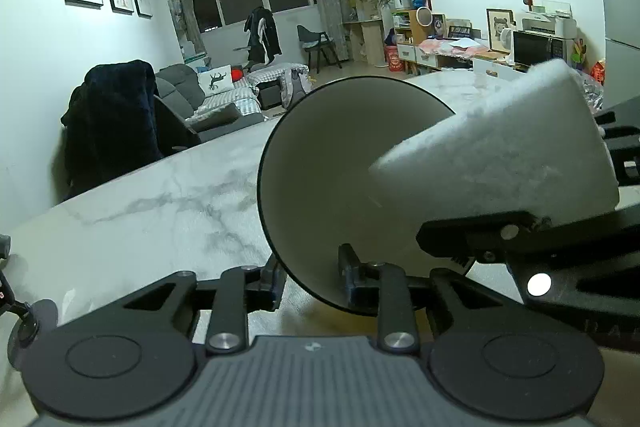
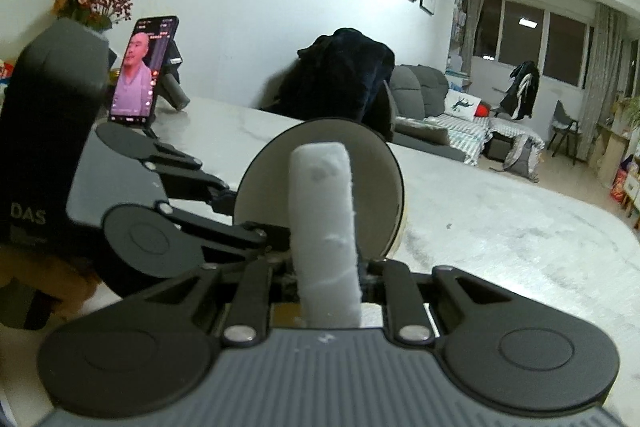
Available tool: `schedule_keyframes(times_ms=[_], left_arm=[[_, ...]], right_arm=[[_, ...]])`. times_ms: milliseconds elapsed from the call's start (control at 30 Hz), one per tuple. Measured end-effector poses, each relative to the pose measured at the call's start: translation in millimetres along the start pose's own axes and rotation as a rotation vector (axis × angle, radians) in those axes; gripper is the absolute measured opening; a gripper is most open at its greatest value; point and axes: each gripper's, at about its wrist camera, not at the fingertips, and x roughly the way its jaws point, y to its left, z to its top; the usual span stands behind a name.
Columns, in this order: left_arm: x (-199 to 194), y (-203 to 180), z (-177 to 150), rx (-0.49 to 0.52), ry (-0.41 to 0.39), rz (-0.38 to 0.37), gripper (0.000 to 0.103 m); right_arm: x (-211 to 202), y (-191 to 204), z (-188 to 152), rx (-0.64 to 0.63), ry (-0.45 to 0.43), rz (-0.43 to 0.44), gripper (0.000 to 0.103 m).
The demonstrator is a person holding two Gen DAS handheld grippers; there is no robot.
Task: Clean bowl
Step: 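Scrub the bowl's inner wall with the sponge in the right tool while the left tool holds the bowl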
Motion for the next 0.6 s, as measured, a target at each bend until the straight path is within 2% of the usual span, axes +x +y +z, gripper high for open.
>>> schedule_keyframes(times_ms=[233, 600], left_arm=[[1, -4, 2, -0.006, 0.007, -0.008, 0.033], [0, -5, 2, 0.004, 0.009, -0.007, 0.035]], right_arm=[[10, -20, 20, 0.160, 0.019, 0.055, 0.019], [34, -9, 32, 0.171, 0.025, 0.117, 0.019]])
